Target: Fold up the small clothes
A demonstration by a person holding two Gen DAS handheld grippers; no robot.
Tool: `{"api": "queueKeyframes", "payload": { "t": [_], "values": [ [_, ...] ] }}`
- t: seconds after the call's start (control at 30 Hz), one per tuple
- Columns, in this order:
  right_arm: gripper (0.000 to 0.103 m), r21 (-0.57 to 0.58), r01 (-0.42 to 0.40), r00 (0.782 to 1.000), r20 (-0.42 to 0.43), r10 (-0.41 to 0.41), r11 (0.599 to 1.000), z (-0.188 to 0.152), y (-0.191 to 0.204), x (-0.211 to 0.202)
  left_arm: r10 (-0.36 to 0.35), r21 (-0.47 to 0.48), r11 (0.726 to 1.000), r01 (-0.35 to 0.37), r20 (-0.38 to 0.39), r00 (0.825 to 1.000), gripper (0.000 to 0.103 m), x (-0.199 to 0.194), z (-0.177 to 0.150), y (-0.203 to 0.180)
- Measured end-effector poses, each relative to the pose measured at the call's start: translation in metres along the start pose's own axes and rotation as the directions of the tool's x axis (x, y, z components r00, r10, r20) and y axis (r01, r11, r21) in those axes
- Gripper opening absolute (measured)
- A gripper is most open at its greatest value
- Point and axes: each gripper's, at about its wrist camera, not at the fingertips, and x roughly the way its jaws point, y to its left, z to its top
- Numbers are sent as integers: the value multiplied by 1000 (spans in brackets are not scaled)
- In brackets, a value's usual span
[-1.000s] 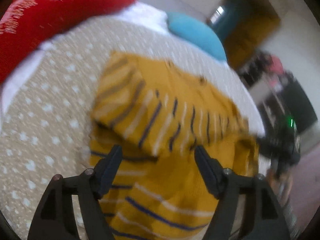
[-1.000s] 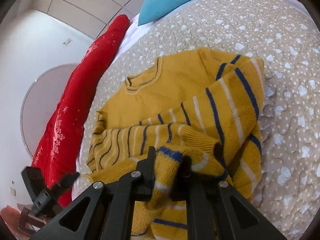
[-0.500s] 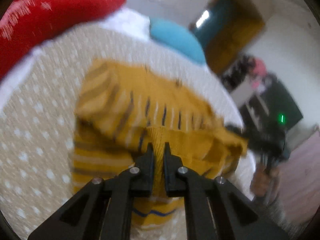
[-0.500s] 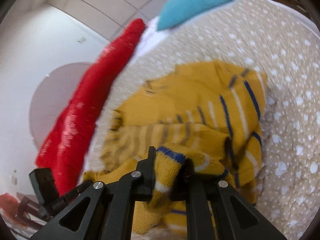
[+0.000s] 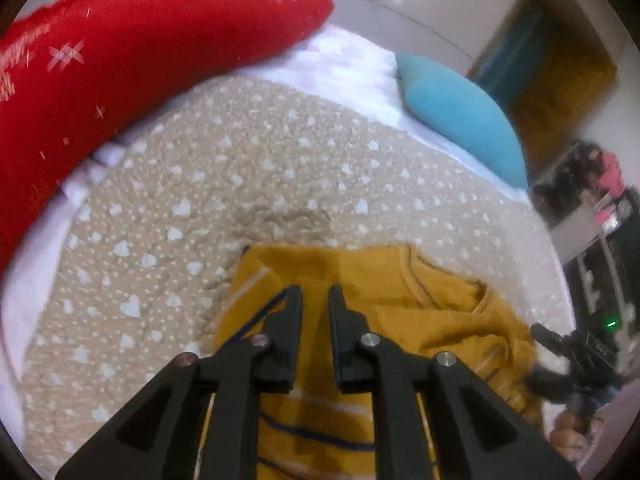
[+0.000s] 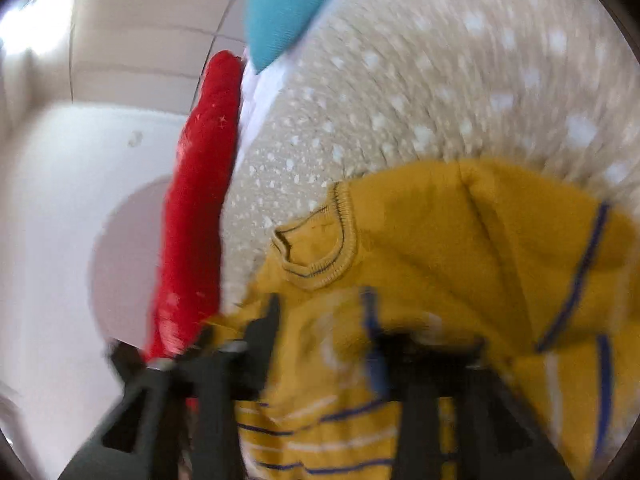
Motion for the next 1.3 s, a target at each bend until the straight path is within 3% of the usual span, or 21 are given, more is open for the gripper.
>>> {"api": "queueKeyframes", "payload": {
  "t": [0.03, 0.1, 0.17, 0.27, 0.37, 0.47, 0.6, 0.67, 0.73, 0.8, 0.87, 0.93, 1.0, 1.1, 1.2, 1.3],
  "values": [
    [57, 46, -50, 999, 4, 50, 998, 6, -9, 1, -29, -21, 999, 29, 7, 1000, 23, -1, 1, 4],
    [60, 125, -147, 989, 31, 144, 981, 16, -25, -1, -60, -48, 997, 61, 38, 998, 50, -9, 3, 11],
    [63, 162, -188, 981, 85, 176, 969, 24, -35, -10, -69, -58, 996, 74, 73, 995, 58, -22, 4, 14],
    [65, 139, -177, 981, 108, 163, 974, 28, -36, -21, -70, -20, 997, 72, 91, 993, 65, -39, 1, 13],
    [65, 10, -46, 990, 134, 44, 999, 23, -18, -39, -49, 52, 998, 45, 88, 995, 71, -52, -10, 8],
    [66, -132, 96, 986, 147, -77, 987, 10, 8, -52, -44, 135, 990, 37, 49, 998, 71, -59, -29, 0],
    [64, -347, 268, 960, 176, -218, 899, -23, 42, -46, -8, 290, 957, 9, -4, 1000, 71, -51, -66, -19],
    [62, -433, 288, 958, 136, -253, 854, -41, 56, -23, 100, 372, 924, -92, -1, 995, 71, -37, -83, -27],
    [60, -496, 305, 950, 106, -292, 813, -52, 66, 4, 226, 423, 882, -207, 5, 974, 71, -16, -89, -27],
    [60, -544, 347, 932, 106, -347, 764, -49, 71, 32, 290, 410, 875, -259, -14, 957, 73, 3, -83, -16],
    [60, -539, 452, 882, 147, -449, 711, -35, 68, 59, 315, 343, 897, -279, -51, 948, 73, 18, -71, 2],
    [55, -475, 528, 840, 172, -515, 704, -10, 59, 72, 266, 247, 939, -239, -81, 960, 73, 20, -61, 19],
    [53, -426, 564, 822, 201, -533, 708, 6, 54, 66, 201, 139, 973, -185, -107, 974, 73, 17, -52, 38],
    [55, -337, 600, 800, 264, -539, 725, 20, 59, 36, 104, 8, 995, -104, -111, 988, 73, 3, -48, 59],
    [61, -310, 592, 803, 304, -512, 744, 15, 63, -10, 72, -13, 997, -73, -89, 993, 73, -18, -52, 65],
    [61, -334, 553, 830, 295, -473, 763, 2, 61, -54, 55, 6, 999, -54, -75, 996, 74, -37, -60, 67]
  ]
}}
